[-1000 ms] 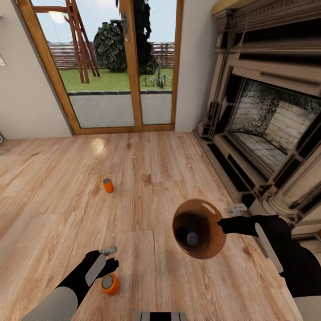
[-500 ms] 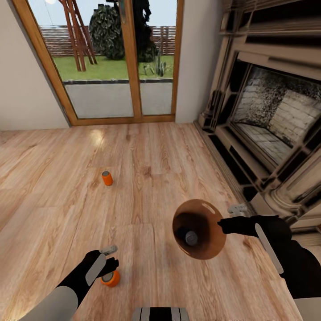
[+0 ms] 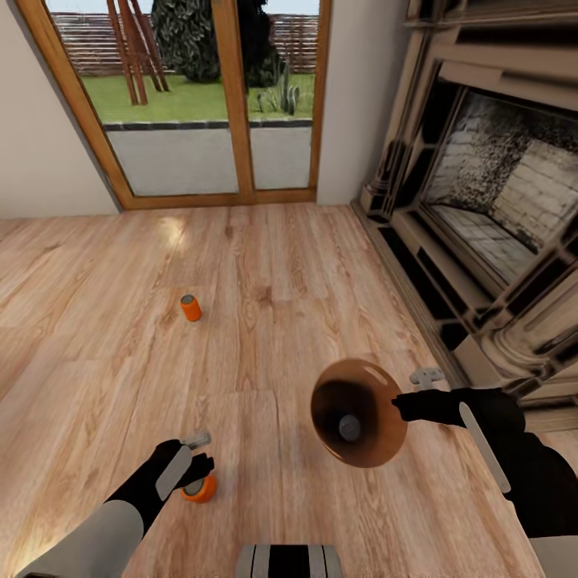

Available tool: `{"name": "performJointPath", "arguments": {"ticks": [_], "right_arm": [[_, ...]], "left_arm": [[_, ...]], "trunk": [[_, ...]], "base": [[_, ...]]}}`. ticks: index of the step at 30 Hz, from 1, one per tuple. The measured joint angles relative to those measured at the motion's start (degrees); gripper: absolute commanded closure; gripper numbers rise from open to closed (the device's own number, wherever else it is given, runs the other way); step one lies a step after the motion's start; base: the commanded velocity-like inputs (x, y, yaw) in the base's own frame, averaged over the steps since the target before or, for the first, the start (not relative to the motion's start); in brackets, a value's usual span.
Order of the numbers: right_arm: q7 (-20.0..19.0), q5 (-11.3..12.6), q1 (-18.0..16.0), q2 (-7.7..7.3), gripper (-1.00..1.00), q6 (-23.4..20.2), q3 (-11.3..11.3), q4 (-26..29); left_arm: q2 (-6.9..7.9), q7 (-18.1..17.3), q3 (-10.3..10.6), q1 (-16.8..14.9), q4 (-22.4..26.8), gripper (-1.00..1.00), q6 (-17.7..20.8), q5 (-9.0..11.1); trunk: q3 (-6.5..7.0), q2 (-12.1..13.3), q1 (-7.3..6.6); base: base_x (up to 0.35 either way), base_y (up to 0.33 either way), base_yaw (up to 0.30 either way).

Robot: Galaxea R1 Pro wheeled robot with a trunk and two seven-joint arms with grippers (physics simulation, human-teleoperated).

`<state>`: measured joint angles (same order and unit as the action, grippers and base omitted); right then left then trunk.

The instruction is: Put the three can of soda from the living room inside the tash can in the kitchen.

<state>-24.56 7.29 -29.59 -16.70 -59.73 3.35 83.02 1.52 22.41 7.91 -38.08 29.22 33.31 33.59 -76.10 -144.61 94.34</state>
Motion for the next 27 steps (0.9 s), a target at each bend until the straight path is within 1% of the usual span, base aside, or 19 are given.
{"name": "performJointPath", "arguments": {"ticks": [13,20,21,27], "right_arm": [[0.0,0.1,0.0,-0.01,1.0,0.0,0.0,0.1],[0.0,0.2,0.0,-0.01,1.0,0.0,0.0,0.4],[0.0,0.2,0.0,-0.01,1.0,0.0,0.0,0.4],[0.0,0.1,0.1,-0.01,1.0,0.0,0.0,0.5]], "left_arm": [[-0.34,0.0,0.0,0.0,0.0,-1.0,0.0,0.0],[-0.47,0.0,0.2,0.0,0.0,-1.0,-1.9,0.2],[-0.47,0.0,0.3,0.0,0.0,1.0,-2.0,0.2],[-0.43,0.0,0.3,0.0,0.0,1.0,-2.3,-0.4]], "trunk": [[-2.88,-0.2,0.33],[-2.88,-0.2,0.33],[-2.88,-0.2,0.33],[-2.88,-0.2,0.33]], "base": [[0.0,0.0,0.0],[0.0,0.0,0.0],[0.0,0.0,0.0],[0.0,0.0,0.0]]}}
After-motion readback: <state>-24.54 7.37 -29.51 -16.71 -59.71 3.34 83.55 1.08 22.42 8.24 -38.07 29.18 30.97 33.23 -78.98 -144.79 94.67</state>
